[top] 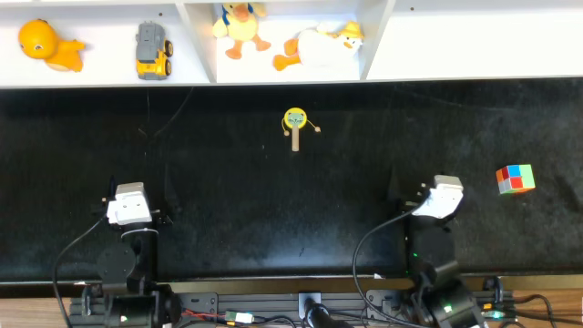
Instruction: Store Toys
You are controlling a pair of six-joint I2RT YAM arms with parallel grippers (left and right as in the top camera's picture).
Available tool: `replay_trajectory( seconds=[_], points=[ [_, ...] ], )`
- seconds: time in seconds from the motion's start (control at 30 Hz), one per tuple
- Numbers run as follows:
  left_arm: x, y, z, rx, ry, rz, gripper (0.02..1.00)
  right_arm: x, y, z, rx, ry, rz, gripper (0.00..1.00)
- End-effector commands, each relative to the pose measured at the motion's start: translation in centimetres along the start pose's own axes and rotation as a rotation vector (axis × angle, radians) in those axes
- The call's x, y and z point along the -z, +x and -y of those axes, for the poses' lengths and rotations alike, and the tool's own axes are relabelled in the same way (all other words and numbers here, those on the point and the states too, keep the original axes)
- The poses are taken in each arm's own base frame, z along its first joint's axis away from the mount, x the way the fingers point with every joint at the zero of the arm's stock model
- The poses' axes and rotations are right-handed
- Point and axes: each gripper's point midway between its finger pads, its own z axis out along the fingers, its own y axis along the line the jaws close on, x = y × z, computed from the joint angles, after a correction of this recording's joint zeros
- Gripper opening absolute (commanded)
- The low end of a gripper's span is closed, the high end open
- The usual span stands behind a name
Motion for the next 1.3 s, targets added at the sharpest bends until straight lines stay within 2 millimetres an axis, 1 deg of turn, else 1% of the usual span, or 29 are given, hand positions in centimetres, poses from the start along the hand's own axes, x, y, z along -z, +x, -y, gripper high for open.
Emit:
replay_trajectory(
  seconds=[0.03, 0.2, 0.23, 0.33, 0.57, 0.6, 0.73, 0.77, 0.93, 1.03, 1.07, 1.13, 1.23, 1.3],
  points=[
    [0.0, -0.1, -0.2, -0.026, -0.013, 0.009, 0.998, 1.2, -4.8, -0.6, -0.059, 0.142, 0.024, 0.996],
    [0.0, -0.1, -0.2, -0.026, -0.013, 0.009, 0.998, 1.5, -6.0, -4.0, -0.012, 0.147, -0.059, 0.996],
    [0.0, -0.1, -0.2, -0.026, -0.013, 0.009, 0.998, 1.5, -6.2, -5.5, -0.009, 0.139, -0.098, 0.996],
    [0.0, -0.1, -0.2, -0.026, -0.013, 0.009, 0.998, 1.2, -6.0, -7.2, -0.023, 0.136, -0.16, 0.996],
    [0.0, -0.1, -0.2, -0.026, -0.013, 0.009, 0.998, 0.0, -4.1, -11.3, -0.046, 0.121, -0.352, 0.996],
    [0.0, -0.1, -0.2, -0.026, -0.013, 0.009, 0.998, -0.4, -3.5, -12.5, -0.05, 0.108, -0.395, 0.996],
    [0.0, -0.1, -0.2, -0.026, -0.013, 0.009, 0.998, -1.1, -1.8, -14.9, -0.044, 0.076, -0.489, 0.993],
    [0.0, -0.1, -0.2, -0.026, -0.013, 0.009, 0.998, -1.4, -0.9, -15.7, -0.033, 0.065, -0.53, 0.996],
    [0.0, -0.1, -0.2, -0.026, -0.013, 0.009, 0.998, -2.1, 1.5, -16.5, 0.003, 0.076, -0.603, 0.996],
    [0.0, -0.1, -0.2, -0.026, -0.013, 0.009, 0.998, -2.7, 3.3, -17.5, -0.001, 0.063, -0.672, 0.998],
    [0.0, -0.1, -0.2, -0.026, -0.013, 0.009, 0.998, -2.9, 3.6, -17.7, -0.002, 0.062, -0.682, 0.993],
    [0.0, -0.1, -0.2, -0.026, -0.013, 0.009, 0.998, -3.8, 4.9, -18.1, 0.001, 0.076, -0.721, 0.996],
    [0.0, -0.1, -0.2, -0.026, -0.013, 0.009, 0.998, -4.8, 6.0, -18.5, 0.02, 0.079, -0.759, 0.996],
    [0.0, -0.1, -0.2, -0.026, -0.013, 0.009, 0.998, -5.4, 6.6, -19.5, 0.056, 0.039, -0.782, 0.996]
  ],
)
